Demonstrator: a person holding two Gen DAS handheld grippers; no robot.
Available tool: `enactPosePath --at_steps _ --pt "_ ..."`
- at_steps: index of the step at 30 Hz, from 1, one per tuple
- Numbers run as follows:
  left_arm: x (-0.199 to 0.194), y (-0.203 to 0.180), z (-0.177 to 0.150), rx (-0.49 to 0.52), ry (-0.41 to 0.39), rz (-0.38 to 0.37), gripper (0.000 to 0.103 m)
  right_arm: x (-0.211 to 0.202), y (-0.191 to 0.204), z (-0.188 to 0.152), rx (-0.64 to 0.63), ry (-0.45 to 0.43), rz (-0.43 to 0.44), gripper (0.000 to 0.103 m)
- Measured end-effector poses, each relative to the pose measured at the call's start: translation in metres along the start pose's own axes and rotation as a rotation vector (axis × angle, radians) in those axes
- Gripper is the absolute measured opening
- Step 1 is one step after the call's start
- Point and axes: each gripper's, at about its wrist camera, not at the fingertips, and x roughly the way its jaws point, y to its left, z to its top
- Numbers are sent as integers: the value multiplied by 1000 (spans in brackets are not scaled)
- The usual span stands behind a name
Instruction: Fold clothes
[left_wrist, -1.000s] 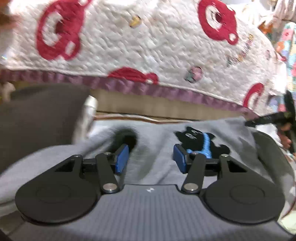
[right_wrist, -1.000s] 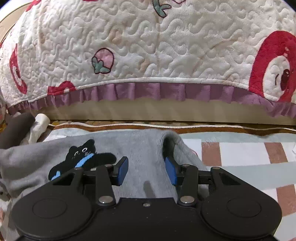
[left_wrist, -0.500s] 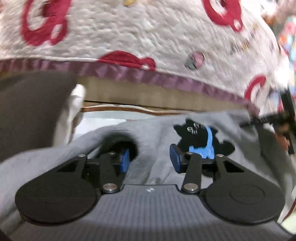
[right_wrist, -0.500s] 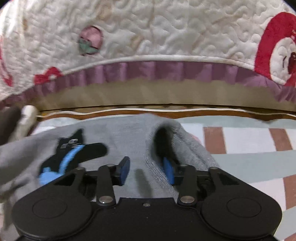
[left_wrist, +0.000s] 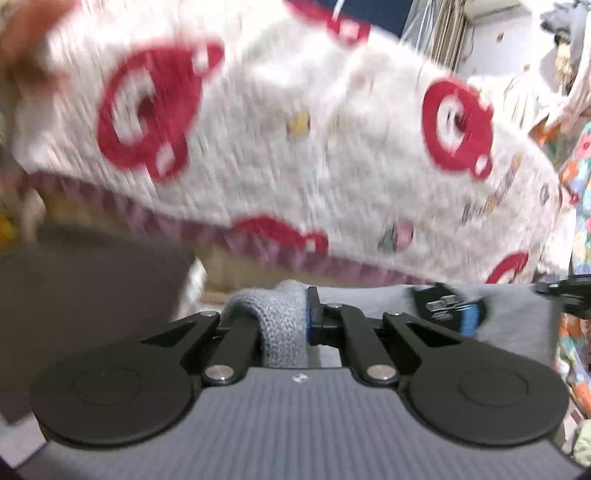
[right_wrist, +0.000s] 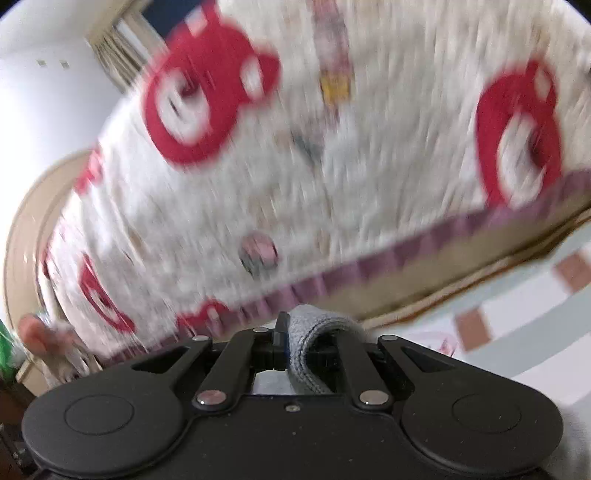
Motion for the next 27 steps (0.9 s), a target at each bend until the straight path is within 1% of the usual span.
enactPosePath --at_steps 2,5,7,8,11,13,14,17,18,20,21,22,24,27 --pt "-37 -2 10 -13 -63 -1 3 -51 15 11 -20 -79 27 8" --pt "-96 -9 27 -34 -133 -62 3 -116 34 21 -25 -165 91 8" --pt "-134 -18 35 -17 -168 -91 3 -159 48 25 -40 -196 140 8" --pt "-152 -26 38 7 -182 -95 4 -181 57 26 -57 -208 152 8" --pt "-196 -50 49 69 -207 -99 4 -236 78 27 -137 -203 176 8" --pt "-219 -67 56 99 -214 -99 4 -264 90 24 -191 -196 167 8" --pt "-230 -75 60 113 -217 -99 4 -276 92 24 -197 -193 168 8" --pt "-237 -90 69 107 -194 -119 4 -310 96 24 -215 -186 168 7" --pt "-232 -94 72 118 -176 -115 4 -318 96 25 -224 -186 161 7" --pt "-205 -101 68 168 -132 -78 4 -310 86 31 -226 -159 151 7" --pt "-189 -104 62 189 -108 -58 4 -306 81 35 -227 -145 145 7" --pt "-167 -101 56 188 -73 -42 4 -302 76 38 -228 -132 140 7" --pt "-119 -94 44 181 -1 -12 4 -268 55 43 -192 -63 101 7" --pt "-37 -66 29 112 93 26 4 -196 17 49 -149 27 43 7"
